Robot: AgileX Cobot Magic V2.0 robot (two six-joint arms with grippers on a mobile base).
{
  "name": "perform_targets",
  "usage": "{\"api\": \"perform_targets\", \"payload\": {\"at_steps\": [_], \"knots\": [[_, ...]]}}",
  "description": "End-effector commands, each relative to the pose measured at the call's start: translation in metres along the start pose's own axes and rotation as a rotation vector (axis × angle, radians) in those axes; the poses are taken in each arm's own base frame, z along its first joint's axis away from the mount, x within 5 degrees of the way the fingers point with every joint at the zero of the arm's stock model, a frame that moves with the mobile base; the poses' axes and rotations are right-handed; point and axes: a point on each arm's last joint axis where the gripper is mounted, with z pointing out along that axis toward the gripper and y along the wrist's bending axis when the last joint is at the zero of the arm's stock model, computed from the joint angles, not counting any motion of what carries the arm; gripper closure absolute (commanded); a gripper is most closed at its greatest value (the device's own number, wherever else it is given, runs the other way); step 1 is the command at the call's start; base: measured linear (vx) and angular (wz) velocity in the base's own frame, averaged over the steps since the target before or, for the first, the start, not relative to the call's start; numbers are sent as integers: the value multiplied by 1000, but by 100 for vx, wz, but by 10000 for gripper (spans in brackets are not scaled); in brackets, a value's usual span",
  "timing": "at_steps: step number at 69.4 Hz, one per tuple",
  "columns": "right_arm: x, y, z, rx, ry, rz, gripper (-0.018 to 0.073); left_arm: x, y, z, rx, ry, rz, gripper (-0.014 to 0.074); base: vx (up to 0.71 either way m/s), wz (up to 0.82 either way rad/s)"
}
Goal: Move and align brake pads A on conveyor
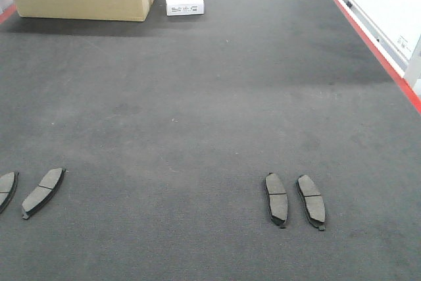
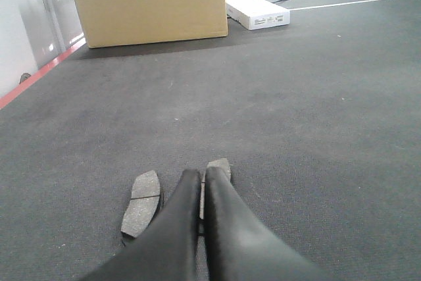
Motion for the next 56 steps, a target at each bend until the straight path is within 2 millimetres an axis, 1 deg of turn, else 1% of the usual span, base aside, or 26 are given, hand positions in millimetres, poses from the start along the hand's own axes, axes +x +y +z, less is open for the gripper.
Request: {"api": "perform_targets", "payload": {"at_steps": [1, 56], "knots": [[-4, 0, 0, 9, -75, -12, 571, -2, 0, 0, -1, -73, -12, 603, 0, 0], [-4, 0, 0, 7, -73, -1, 571, -2, 0, 0, -1, -73, -12, 603, 0, 0]]}}
